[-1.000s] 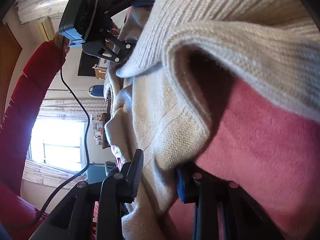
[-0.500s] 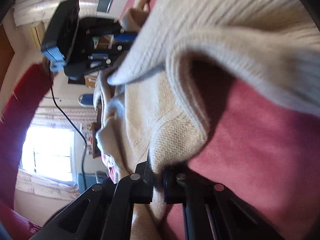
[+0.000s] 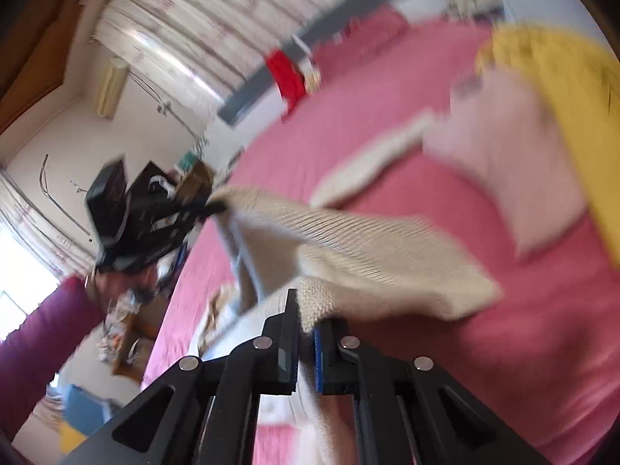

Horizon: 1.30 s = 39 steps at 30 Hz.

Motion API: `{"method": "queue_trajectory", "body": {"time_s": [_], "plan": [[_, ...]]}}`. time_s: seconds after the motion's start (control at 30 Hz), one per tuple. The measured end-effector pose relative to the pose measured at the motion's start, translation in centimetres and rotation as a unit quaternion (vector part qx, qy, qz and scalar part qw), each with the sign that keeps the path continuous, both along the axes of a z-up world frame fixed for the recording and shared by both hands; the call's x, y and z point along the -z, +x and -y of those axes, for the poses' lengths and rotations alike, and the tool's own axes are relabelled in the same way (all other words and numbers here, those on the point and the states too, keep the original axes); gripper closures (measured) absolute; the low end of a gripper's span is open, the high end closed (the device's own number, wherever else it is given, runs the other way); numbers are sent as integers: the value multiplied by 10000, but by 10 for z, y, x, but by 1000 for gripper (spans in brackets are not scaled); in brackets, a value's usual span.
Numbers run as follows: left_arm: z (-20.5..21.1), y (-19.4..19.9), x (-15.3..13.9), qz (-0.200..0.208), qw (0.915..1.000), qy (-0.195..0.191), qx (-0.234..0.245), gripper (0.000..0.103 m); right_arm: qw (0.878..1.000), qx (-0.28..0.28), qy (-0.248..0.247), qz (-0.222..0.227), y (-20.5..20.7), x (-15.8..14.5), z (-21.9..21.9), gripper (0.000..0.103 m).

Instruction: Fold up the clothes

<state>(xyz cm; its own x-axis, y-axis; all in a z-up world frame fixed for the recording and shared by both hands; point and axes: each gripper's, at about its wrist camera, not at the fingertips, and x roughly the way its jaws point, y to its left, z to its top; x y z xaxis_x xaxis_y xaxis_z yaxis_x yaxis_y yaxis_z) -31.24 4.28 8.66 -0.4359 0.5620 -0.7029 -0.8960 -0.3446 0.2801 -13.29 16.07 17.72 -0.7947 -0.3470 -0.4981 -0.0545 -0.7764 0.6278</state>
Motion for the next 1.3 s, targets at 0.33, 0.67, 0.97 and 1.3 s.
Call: {"method": "queue_trajectory", "body": {"time_s": [0.33, 0.67, 0.97, 1.3], "plan": [[128, 78, -186, -660, 9448, 2993, -1161, 99, 9850, 371, 1205, -1174, 28, -156, -12, 99], [38, 66, -51, 362, 9959, 453, -699, 43, 9967, 159, 622, -487, 78, -112, 5, 99], [-124, 31, 104, 782, 9798, -1781, 457, 41, 9641, 943, -1615, 1884, 161, 95, -38, 99], [-213, 33, 191, 560, 9200, -3369, 1925, 25, 9575, 768, -1859, 2070, 160, 133, -55, 99]]}}
